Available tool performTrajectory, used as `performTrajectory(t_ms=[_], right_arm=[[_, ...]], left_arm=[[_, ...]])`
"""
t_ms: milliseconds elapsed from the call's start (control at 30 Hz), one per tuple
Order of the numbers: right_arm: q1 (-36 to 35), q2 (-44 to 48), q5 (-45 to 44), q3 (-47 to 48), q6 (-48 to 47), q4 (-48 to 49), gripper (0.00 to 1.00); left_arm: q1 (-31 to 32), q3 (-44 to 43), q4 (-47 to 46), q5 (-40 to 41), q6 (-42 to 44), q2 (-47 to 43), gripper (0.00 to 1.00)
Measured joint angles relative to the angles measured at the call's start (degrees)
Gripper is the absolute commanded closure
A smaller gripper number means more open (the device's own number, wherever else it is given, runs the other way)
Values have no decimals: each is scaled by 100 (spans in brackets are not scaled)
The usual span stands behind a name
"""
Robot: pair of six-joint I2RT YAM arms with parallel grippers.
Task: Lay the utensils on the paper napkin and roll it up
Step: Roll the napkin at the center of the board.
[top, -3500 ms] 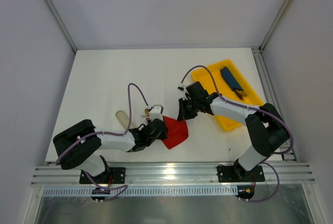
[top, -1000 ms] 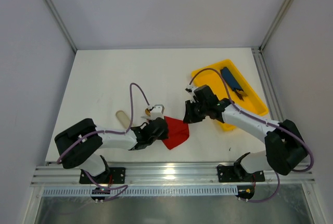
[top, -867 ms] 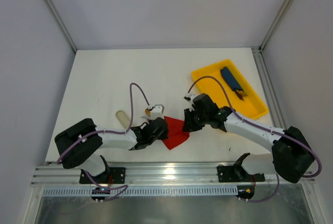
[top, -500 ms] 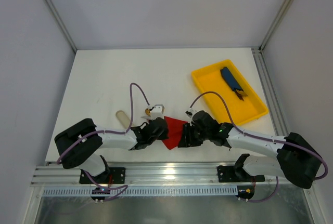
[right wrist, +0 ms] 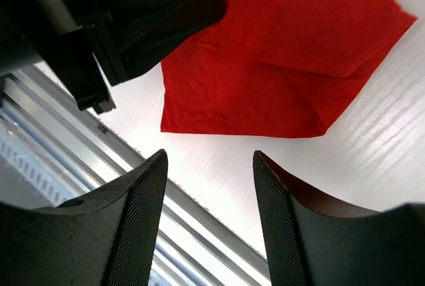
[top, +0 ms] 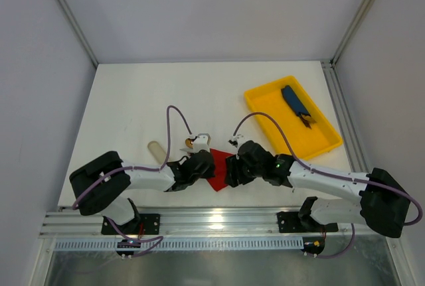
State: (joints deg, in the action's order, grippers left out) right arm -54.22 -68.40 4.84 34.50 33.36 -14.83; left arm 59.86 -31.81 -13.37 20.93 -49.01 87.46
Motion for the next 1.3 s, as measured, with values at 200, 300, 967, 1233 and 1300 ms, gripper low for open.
performTrajectory(t_ms=[200,300,967,1233,1300], right_arm=[[-361,787,-605,15,-1167,-138,38],[-601,1211,-1040,7,-1569,-70,37],[-1062,260,-1027,125,201,-111,42],[-1060,699,-973,-330,2708,-225,43],[-1058,754,-1045,-490,3274,-291,43]], left_arm=[[0,2,57,-22,0,-35,100],[0,2,52,-50,0,-35,100],[0,52,-33,-273,-52,-55,100],[0,72,-33,-293,-55,-74,100],[0,72,-33,-295,-55,-74,100]])
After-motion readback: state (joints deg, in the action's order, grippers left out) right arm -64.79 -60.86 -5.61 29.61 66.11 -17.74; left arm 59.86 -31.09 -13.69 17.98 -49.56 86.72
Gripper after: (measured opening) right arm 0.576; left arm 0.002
